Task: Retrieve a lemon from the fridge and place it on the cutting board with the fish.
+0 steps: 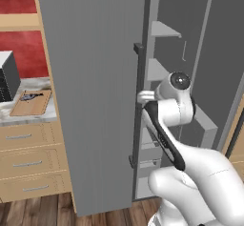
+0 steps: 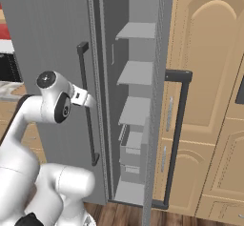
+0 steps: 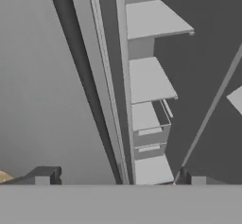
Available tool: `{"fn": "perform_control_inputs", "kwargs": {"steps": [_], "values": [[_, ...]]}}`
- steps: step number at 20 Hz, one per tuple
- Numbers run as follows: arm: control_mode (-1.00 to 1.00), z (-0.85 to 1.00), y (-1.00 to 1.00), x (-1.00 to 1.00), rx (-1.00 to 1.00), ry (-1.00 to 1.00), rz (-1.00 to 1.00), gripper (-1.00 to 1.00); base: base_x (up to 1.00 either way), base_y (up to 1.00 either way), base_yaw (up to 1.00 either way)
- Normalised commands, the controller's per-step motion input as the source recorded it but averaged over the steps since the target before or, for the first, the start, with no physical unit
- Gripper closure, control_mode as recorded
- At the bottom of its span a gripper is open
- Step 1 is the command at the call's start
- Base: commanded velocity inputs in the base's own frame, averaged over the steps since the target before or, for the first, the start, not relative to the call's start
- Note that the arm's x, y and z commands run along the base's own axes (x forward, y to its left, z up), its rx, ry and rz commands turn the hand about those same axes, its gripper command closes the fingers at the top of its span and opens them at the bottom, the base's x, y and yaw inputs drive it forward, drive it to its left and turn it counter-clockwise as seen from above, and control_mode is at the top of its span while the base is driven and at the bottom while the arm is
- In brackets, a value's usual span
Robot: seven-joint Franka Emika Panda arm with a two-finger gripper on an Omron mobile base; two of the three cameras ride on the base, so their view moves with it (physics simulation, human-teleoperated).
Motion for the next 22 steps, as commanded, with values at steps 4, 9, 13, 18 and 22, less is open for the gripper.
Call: {"fn": "perform_control_inputs", "kwargs": {"steps": [4,9,13,18,22], "values": [[-1.00,0.00,0.47,0.49,-0.01,0.00,-0.02,-1.00,0.00,0.00,0.00],[-1.00,0.08,0.19,0.52,-0.02,0.03,0.00,-1.00,0.00,0.00,0.00],[-1.00,0.00,-0.06,0.33,-0.01,0.00,0.00,-1.00,0.00,0.00,0.00],[-1.00,0.00,-0.17,0.13,-0.02,0.00,-0.03,-1.00,0.00,0.00,0.00],[-1.00,0.00,0.02,0.54,-0.08,0.01,-0.02,-1.00,0.00,0.00,0.00]]}}
